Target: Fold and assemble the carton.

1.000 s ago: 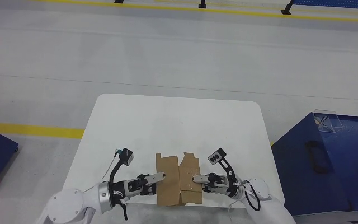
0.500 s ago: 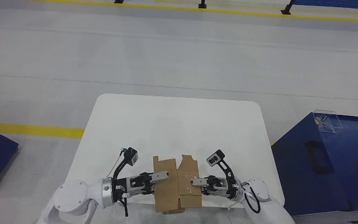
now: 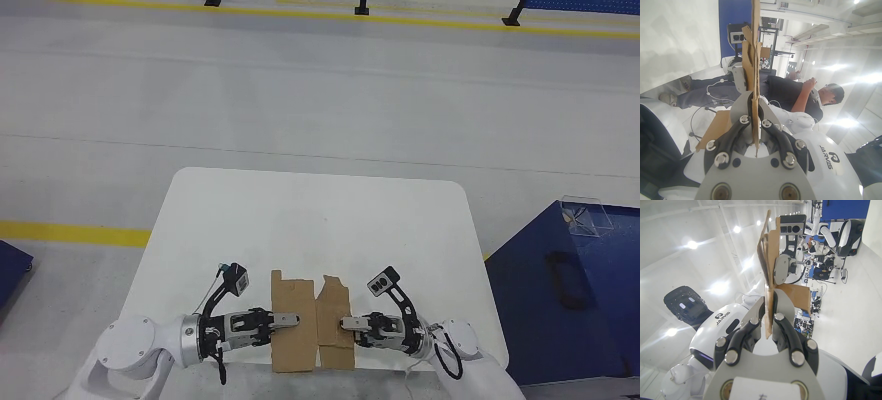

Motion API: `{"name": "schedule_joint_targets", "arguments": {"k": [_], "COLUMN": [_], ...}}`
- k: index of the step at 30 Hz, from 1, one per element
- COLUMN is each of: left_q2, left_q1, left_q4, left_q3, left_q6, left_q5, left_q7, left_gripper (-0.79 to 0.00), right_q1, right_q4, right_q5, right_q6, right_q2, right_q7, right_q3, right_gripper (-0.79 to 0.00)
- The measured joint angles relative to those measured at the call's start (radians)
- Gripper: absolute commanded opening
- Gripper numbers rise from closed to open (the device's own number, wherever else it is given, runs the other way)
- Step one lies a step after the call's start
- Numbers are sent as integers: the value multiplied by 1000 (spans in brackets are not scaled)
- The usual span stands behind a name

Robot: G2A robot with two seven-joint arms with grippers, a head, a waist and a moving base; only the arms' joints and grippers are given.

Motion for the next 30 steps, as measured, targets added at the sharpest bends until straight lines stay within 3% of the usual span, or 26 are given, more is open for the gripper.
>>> {"name": "schedule_joint_targets", "arguments": {"k": [8,12,17,21,24,30], "left_q2": [-1,-12,-46,-75,-92,-113], "left_q1": [2,14,8,-33,-74,-131], "left_q4": [5,44,98,178,240,322], "left_q3": [-3,9,113,212,280,340], "left_q6": [-2,-83,-293,-430,-441,-435], "left_q5": [-5,-63,-188,-288,-358,-441], "left_q7": [7,152,369,480,483,463], "left_gripper": [-785,-785,-785,-785,-785,-785], "right_q1": [0,-26,-88,-129,-133,-124], "right_q4": [-6,-51,-116,-152,-157,-156], "right_q5": [-13,-63,-129,-208,-250,-340], "right_q6": [-12,-119,-290,-384,-382,-402], "right_q2": [1,12,24,25,23,14], "right_q7": [-14,-112,-179,-240,-281,-344], "right_q3": [9,88,195,222,211,171], "right_gripper": [0,0,0,0,0,0]}}
